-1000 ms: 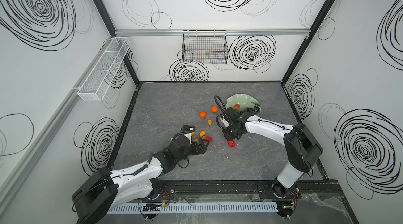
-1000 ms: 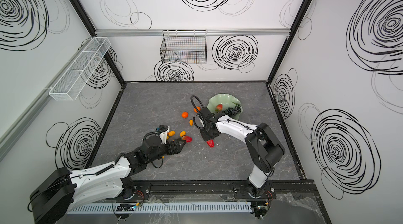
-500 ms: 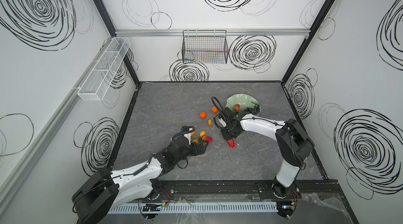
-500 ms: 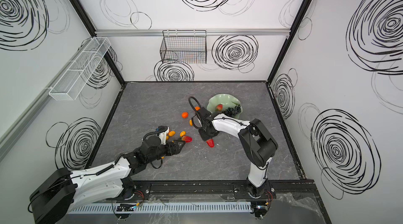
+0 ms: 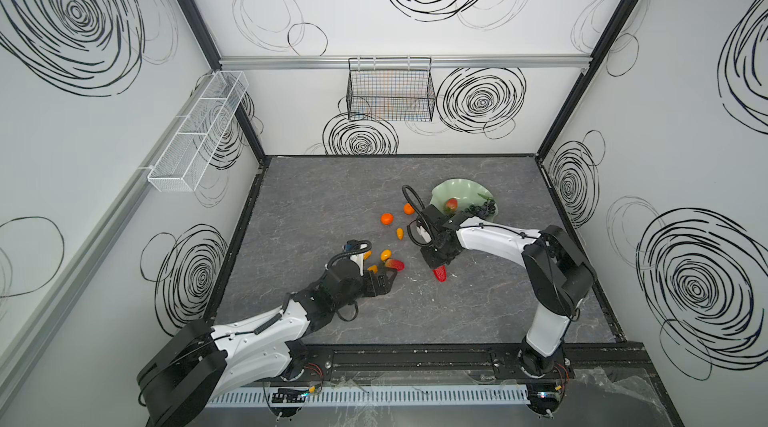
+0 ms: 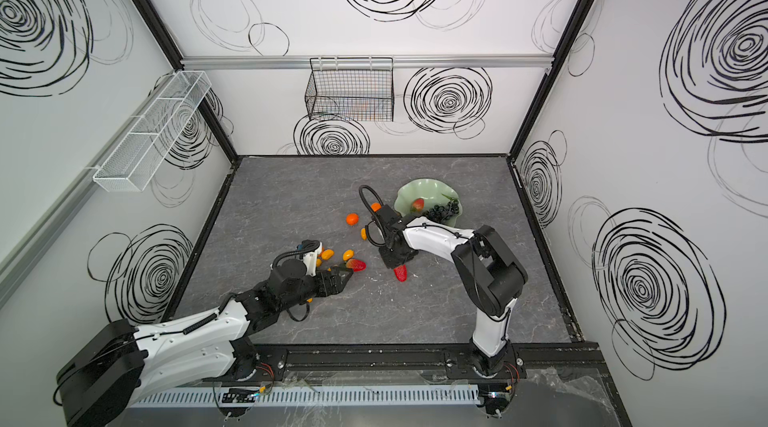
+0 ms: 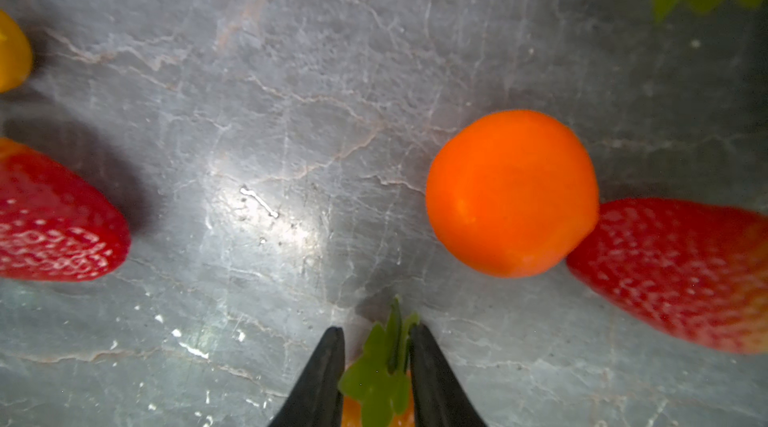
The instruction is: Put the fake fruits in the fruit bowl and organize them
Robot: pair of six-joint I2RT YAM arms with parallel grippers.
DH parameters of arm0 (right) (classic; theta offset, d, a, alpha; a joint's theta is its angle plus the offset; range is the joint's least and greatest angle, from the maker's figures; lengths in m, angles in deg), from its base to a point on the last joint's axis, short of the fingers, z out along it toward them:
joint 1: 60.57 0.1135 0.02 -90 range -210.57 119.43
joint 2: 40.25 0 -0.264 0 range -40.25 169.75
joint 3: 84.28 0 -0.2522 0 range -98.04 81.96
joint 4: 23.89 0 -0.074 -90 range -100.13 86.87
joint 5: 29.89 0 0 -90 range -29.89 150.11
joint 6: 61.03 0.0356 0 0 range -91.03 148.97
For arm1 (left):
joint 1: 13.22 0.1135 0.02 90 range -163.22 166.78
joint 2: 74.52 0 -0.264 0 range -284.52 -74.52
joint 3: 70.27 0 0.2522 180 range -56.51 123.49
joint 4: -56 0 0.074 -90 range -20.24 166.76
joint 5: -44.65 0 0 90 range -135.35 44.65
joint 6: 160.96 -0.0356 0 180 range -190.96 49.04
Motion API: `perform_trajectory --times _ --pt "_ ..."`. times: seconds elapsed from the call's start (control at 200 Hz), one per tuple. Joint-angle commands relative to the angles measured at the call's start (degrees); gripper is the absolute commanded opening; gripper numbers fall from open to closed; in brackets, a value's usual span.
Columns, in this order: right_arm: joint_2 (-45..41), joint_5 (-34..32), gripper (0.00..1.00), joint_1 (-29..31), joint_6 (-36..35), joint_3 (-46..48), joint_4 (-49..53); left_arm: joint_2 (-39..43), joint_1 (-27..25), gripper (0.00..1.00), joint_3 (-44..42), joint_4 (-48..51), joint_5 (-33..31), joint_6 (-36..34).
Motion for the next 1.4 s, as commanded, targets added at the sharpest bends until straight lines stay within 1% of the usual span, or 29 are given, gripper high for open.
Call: perform_trajectory --times 0.0,0.375,0.59,0.69,0.835,0.956,1.226,1.306,1.396 --pt "0.61 -0.41 0.29 0.41 -0.18 -0.36 -1.09 -0.38 0.29 0.99 0.35 -1.45 -0.18 -0.99" --pt "-0.47 -0.02 0.22 0.22 -0.14 1.04 -1.93 -1.50 -1.09 0.99 1.97 0.07 -1.61 -1.77" --pt "-1.33 0.40 0.18 0.13 0.14 1.79 -2.74 -2.69 -3.58 0.99 4.32 2.54 -4.21 -2.48" --pt "-2.05 0.50 0.14 0.15 0.25 2.23 -2.81 -3.33 -4.93 0.99 5.57 3.35 -5.45 -3.02" --pt "-3.71 0.23 0.10 -0.20 0.71 3.26 -3.06 -4.32 -6.37 0.99 7.03 3.74 -6.04 -3.64" --pt "-6.08 1.11 0.09 -0.89 1.25 4.68 -4.05 -4.73 -7.27 0.99 7.98 3.52 -6.74 -3.04" --pt "-15.13 4.26 0.03 -2.77 2.96 7.60 -5.28 -5.70 -8.51 0.99 11.56 4.38 -8.84 -3.41" --pt "-18.25 5.72 0.00 -4.07 3.61 8.33 -5.87 -6.30 -8.50 0.99 12.75 4.77 -8.19 -4.52" --pt "-21.82 6.99 0.00 -5.83 4.58 9.57 -7.46 -6.74 -8.58 0.99 12.93 3.93 -7.50 -4.96"
